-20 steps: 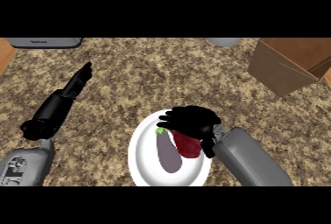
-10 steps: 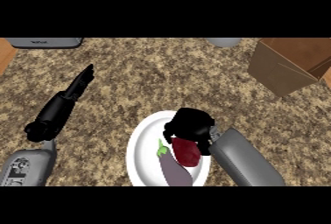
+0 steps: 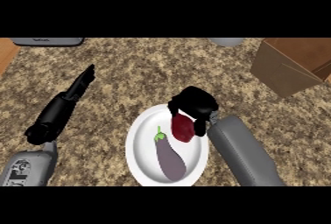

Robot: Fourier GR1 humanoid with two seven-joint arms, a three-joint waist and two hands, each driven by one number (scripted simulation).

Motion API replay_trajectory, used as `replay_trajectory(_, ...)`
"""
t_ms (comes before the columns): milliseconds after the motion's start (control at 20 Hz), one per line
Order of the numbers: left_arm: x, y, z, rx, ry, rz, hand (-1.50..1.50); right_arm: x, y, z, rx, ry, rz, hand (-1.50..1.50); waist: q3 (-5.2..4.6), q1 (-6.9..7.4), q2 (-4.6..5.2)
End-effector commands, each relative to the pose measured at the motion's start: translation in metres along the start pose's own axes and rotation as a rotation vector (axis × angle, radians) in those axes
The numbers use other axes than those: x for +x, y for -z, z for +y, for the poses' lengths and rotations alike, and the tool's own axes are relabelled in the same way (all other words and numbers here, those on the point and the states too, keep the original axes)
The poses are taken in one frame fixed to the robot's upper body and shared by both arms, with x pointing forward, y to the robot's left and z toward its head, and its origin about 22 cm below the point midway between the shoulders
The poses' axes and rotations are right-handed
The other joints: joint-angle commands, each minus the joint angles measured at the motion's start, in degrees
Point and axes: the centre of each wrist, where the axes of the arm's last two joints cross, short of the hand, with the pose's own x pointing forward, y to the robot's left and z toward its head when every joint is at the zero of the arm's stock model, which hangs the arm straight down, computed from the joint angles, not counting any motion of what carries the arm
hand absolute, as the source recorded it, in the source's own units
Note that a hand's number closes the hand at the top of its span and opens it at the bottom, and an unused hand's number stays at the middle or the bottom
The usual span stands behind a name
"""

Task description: Pick the pear from the plate and place it in the cardboard box

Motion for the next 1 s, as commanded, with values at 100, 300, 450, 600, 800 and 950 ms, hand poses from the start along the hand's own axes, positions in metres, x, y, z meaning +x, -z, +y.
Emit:
replay_trajectory(100,0.013,0.019,-0.014,-0.031,0.001,-0.014,0.0,-0.014,0.017,-0.043,-0.215,0.081,0.331,1.5,0.08,0.87,0.23)
replay_trajectory(300,-0.004,-0.004,0.003,-0.008,-0.005,0.01,0.0,-0.02,0.023,-0.086,-0.341,-0.036,0.316,1.5,0.02,0.39,-0.08)
replay_trajectory(450,0.004,0.005,-0.009,-0.002,-0.019,0.024,0.0,-0.002,0.025,-0.1,-0.405,-0.128,0.311,1.5,0.02,-0.46,-0.35)
replay_trajectory(600,0.004,-0.001,0.008,0.016,-0.015,0.013,0.0,0.004,0.012,-0.123,-0.466,-0.075,0.329,1.5,0.02,-0.87,-0.52)
replay_trajectory(800,0.004,-0.007,0.003,0.002,-0.015,0.016,0.0,-0.018,-0.018,-0.171,-0.694,0.028,0.515,1.5,0.04,-1.06,-0.75)
replay_trajectory(950,-0.006,-0.012,0.014,0.003,-0.004,0.013,0.0,-0.026,-0.025,-0.187,-0.78,0.145,0.648,1.5,0.0,-0.84,-0.44)
